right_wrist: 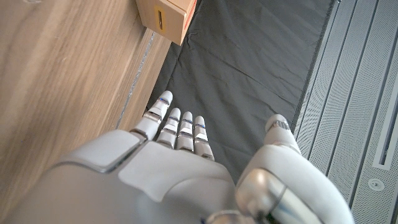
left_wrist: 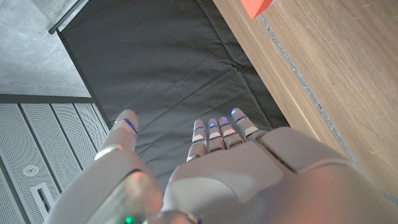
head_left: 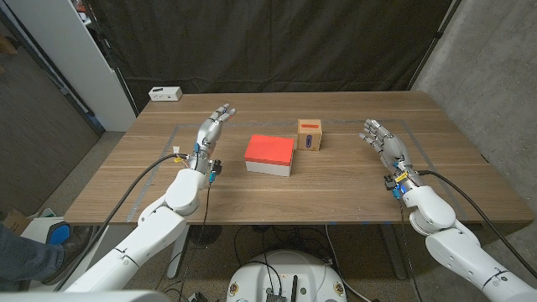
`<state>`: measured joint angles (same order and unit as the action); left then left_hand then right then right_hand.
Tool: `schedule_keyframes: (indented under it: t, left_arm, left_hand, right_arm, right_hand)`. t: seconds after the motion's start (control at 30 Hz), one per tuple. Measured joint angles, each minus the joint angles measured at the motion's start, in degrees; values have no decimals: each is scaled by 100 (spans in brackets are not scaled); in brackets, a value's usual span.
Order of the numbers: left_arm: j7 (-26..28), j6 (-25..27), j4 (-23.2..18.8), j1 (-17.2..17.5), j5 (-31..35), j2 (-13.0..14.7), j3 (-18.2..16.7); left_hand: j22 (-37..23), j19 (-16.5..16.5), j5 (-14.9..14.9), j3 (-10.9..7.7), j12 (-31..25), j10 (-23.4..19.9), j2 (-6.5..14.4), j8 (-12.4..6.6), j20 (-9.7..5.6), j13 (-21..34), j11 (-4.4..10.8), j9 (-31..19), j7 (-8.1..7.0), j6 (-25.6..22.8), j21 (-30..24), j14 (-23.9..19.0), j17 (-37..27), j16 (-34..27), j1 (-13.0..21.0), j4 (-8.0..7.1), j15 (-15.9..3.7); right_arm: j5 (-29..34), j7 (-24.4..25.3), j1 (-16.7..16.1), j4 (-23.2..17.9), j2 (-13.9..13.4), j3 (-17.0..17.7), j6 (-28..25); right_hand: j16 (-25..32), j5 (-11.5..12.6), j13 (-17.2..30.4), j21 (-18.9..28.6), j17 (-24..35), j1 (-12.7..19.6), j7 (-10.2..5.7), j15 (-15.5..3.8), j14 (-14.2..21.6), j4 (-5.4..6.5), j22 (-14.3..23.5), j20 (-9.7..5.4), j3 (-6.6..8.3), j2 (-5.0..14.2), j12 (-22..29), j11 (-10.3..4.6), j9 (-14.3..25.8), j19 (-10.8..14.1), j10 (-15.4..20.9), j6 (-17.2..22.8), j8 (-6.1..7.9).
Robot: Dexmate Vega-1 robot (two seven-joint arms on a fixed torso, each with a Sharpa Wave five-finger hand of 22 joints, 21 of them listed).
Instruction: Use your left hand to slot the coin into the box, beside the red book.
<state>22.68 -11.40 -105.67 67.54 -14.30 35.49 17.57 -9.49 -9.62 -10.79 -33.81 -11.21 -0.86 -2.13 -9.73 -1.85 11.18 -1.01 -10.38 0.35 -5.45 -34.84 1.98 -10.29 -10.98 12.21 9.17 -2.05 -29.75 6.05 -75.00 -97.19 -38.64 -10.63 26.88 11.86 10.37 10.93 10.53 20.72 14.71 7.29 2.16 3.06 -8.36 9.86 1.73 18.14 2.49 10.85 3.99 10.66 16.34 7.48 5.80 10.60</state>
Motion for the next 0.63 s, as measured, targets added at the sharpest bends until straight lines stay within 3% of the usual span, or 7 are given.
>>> schedule_keyframes:
  t: [0.4, 0.63]
  left_arm:
    - [-387, -199, 231, -120, -231, 3, 46]
    - [-535, -341, 363, -179, -435, -82, 83]
  left_hand:
    - [0, 9, 0, 48, -41, -37, 33, -69, -3, 1, -51, 26, 125, 71, 65, -119, 10, -36, -28, 0, 42]
    - [1, 209, 0, 71, -115, -200, 33, -113, -20, 1, -31, 26, 129, -59, 65, -263, 17, -50, -27, 24, 29]
  right_arm:
    - [38, 73, 2, -13, 24, -64, -69]
    - [39, 80, 20, -29, 15, -81, -127]
  right_hand:
    - [0, 0, 1, 0, 0, 0, 0, 12, -11, 0, 0, 0, 0, 0, 0, 31, 0, 1, 30, 0, 23]
    - [0, 0, 1, 28, 1, 0, 0, 10, -10, 0, 1, 0, 0, 0, 0, 10, 1, 1, 50, 0, 23]
